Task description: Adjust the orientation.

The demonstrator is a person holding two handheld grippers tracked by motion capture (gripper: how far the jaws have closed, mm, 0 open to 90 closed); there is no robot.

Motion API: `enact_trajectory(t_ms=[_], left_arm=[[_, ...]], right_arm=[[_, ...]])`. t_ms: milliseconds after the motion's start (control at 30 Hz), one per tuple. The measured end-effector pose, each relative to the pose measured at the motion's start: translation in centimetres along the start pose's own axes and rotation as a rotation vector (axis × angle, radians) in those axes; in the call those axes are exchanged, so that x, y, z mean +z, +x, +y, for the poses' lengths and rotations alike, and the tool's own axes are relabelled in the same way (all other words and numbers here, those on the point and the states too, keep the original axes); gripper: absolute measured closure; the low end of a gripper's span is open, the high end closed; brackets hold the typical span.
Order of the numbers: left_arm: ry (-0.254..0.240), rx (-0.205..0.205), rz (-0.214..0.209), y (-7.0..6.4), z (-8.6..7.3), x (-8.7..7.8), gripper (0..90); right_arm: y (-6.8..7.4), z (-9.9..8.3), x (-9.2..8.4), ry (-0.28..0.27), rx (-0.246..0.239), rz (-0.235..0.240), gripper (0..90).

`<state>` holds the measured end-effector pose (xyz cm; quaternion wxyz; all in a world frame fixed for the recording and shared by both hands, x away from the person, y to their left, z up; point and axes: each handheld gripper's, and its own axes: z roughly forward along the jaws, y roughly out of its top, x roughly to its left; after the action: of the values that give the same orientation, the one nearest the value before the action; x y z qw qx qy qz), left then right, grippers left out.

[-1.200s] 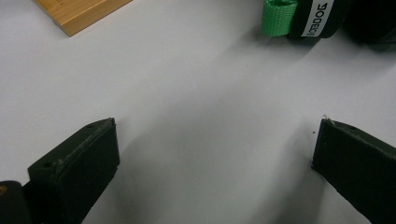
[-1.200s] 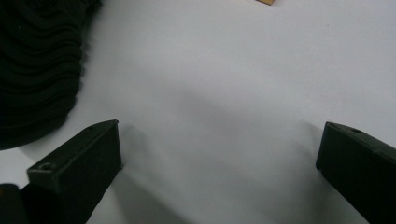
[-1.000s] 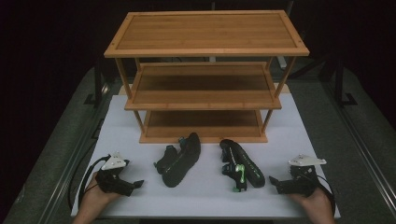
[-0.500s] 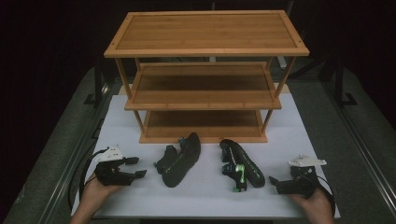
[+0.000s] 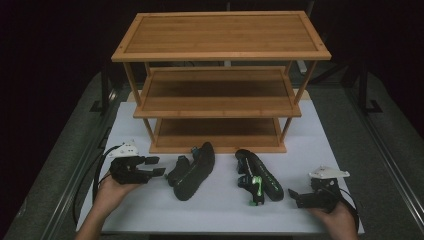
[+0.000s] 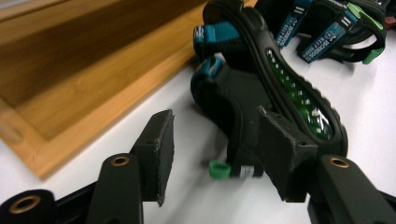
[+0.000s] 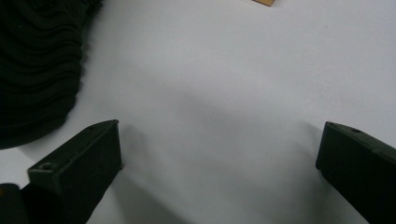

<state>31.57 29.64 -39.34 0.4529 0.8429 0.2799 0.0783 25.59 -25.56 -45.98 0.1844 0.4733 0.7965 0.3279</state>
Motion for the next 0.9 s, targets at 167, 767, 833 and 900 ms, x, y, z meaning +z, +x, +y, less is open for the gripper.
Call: enact_trajectory(t_ms=[167, 767, 833, 900], left_arm=[[0.000, 0.022, -0.030, 0.4, 1.7, 1.4, 48.3], [0.047, 0.015, -0.094, 1.8, 3.7, 5.4, 59.3], [0.052, -0.005, -0.106, 1.9, 3.4, 5.3, 58.4], [0.050, -0.012, -0.113, 1.8, 3.1, 5.2, 57.5]], right_arm=[[0.0, 0.0, 0.0, -0.001, 0.001, 0.000, 0.0], [0.0, 0.0, 0.0, -0.003, -0.001, 0.000, 0.0], [0.0, 0.0, 0.0, -0.003, -0.001, 0.000, 0.0], [0.0, 0.0, 0.0, -0.004, -0.002, 0.000, 0.0]])
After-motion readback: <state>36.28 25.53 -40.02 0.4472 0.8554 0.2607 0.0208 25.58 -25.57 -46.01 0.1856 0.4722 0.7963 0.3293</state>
